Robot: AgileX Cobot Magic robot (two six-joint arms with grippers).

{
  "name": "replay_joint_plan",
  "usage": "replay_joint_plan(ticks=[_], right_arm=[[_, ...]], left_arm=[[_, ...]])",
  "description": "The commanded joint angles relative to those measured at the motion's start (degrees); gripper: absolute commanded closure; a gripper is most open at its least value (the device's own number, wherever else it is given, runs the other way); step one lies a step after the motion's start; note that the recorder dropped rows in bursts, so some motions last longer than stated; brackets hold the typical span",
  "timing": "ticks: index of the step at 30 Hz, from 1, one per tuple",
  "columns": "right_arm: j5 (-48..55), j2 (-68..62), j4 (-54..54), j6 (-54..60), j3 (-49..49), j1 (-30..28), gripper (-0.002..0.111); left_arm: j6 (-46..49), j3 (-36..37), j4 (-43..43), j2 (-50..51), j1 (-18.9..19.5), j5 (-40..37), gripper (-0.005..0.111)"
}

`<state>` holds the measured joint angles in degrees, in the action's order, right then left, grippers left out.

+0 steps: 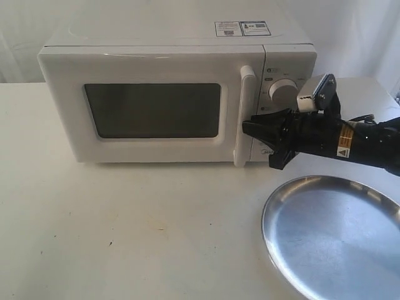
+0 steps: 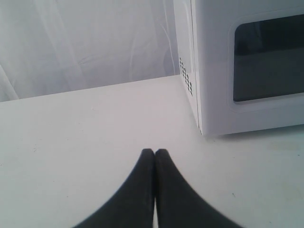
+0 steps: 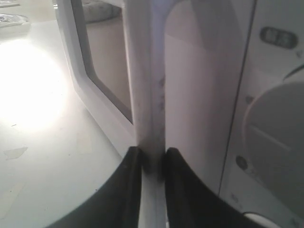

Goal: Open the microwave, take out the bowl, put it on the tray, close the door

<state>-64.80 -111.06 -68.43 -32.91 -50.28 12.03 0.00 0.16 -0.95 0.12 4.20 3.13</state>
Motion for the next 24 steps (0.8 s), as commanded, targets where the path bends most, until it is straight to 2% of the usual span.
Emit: replay_joint_plan(ticks=[1,4,10,13,15,16,18,19,21,24], right_arm=[[-4.53,-0.37,-1.76,1.62,-2.89,2.24,0.108],[-5.16,-0.37,-11.33,-2.12,-5.22,3.40,0.108],[-5.16,-0.14,-19.68,-2.64,-7.23,9.24,0.108],[-5.16,2.48,-24.20,-6.51,-7.92,9.71,0.108],[-5.16,5.31,-24.32,-9.68,-7.12,9.29,0.108],[-5.16,7.39,-23.94,-14.92,-6.37,8.90,0.108],[-5.16,11.17,-22.00,-18.37,-1.65,8.90,0.108],[-5.16,12.59,-19.07,-17.94,1.07,8.90,0.108],[-3.28,16.79,-10.15,-9.23,9.27,8.90,0.108],[1.93,20.50,-6.34,-7.55,14.02,8.90,0.108]], left_arm=[[0.00,-0.16,0.45,-0.12,-0.09,0.25,0.107],[0.00,-0.16,0.45,-0.12,-0.09,0.25,0.107],[0.00,-0.16,0.45,-0.12,-0.09,0.25,0.107],[0.00,-0.16,0.45,-0.12,-0.09,0.25,0.107],[0.00,-0.16,0.45,-0.12,-0.09,0.25,0.107],[0.00,-0.16,0.45,-0.12,-0.09,0.25,0.107],[0.00,-0.16,0.45,-0.12,-0.09,0.25,0.107],[0.00,-0.16,0.45,-0.12,-0.09,0.25,0.107],[0.00,-0.16,0.45,-0.12,-0.09,0.25,0.107],[0.00,-0.16,0.45,-0.12,0.01,0.25,0.107]])
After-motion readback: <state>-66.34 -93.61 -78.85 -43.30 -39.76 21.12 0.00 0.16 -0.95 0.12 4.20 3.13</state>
